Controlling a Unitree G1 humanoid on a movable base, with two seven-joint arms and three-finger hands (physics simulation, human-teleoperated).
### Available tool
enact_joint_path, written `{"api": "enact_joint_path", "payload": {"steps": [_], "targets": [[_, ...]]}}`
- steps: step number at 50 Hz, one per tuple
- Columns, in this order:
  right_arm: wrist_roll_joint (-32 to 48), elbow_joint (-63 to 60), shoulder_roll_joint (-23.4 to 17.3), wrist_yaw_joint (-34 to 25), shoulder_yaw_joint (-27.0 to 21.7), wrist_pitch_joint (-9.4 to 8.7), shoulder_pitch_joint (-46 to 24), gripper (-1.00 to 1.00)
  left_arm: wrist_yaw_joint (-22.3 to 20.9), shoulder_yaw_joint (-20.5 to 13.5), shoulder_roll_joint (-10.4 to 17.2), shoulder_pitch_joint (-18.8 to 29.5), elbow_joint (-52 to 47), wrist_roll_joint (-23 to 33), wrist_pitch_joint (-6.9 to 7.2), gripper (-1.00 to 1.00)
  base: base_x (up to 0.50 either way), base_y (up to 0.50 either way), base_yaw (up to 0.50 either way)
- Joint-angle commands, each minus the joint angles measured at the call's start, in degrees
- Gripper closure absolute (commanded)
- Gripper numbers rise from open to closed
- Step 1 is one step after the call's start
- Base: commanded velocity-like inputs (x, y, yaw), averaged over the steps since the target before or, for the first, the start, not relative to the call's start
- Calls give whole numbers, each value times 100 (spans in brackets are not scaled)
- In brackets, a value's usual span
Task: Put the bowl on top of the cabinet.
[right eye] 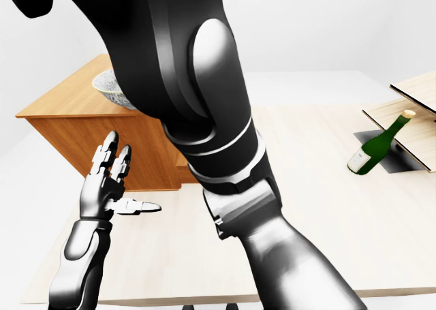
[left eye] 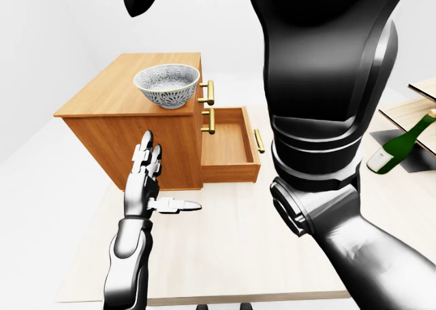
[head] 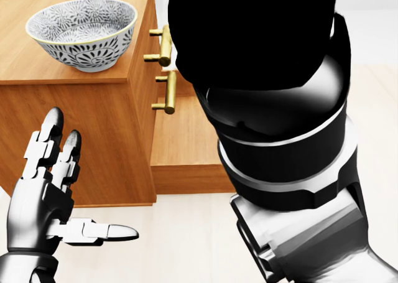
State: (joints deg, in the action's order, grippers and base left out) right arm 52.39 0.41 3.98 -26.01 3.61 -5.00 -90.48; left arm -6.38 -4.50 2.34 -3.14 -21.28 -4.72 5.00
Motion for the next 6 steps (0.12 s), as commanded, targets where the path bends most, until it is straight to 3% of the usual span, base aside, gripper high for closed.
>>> {"api": "enact_joint_path", "payload": {"steps": [1,6], "targets": [[16,-1207,-329,-481,-25,0,370,-100,119,-58,8,442,779,130,0,-100,0,0,0],[151,-1698,-402,-775,-35,0,538,-100,129,-48,11,435,769,133,0,-100,1,0,0]]}}
